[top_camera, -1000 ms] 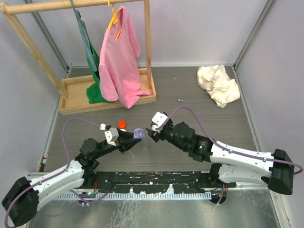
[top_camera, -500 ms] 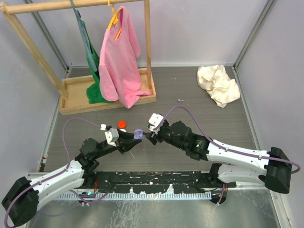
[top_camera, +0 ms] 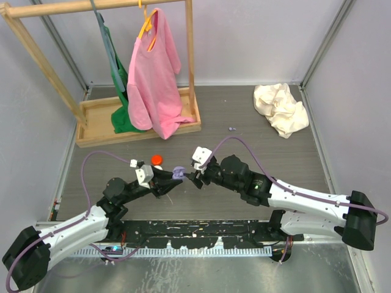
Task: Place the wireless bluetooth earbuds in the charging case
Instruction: Place the earbud in the charging case.
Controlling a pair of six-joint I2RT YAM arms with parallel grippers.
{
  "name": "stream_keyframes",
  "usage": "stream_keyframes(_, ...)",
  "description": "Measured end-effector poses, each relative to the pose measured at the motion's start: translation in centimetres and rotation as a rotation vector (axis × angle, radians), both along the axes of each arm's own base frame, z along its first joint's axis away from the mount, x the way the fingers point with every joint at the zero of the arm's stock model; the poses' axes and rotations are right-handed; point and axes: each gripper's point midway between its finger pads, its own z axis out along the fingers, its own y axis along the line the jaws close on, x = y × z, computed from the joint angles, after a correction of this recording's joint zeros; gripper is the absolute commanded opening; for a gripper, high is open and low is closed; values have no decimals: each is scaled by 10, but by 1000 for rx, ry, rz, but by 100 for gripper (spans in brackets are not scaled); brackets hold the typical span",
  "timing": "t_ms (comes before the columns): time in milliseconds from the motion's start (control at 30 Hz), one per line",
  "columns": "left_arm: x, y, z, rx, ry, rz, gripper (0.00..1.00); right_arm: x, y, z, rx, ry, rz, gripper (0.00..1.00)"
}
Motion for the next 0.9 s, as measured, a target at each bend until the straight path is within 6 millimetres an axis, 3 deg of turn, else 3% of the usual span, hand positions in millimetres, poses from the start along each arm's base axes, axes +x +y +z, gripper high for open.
stream_keyframes(367,0,0,-1,4,4,0,0,-12,5,3,19,18,59,68)
stream_keyframes(900,0,0,0,1,1,1,0,17,-13,0,6,25,-151,67)
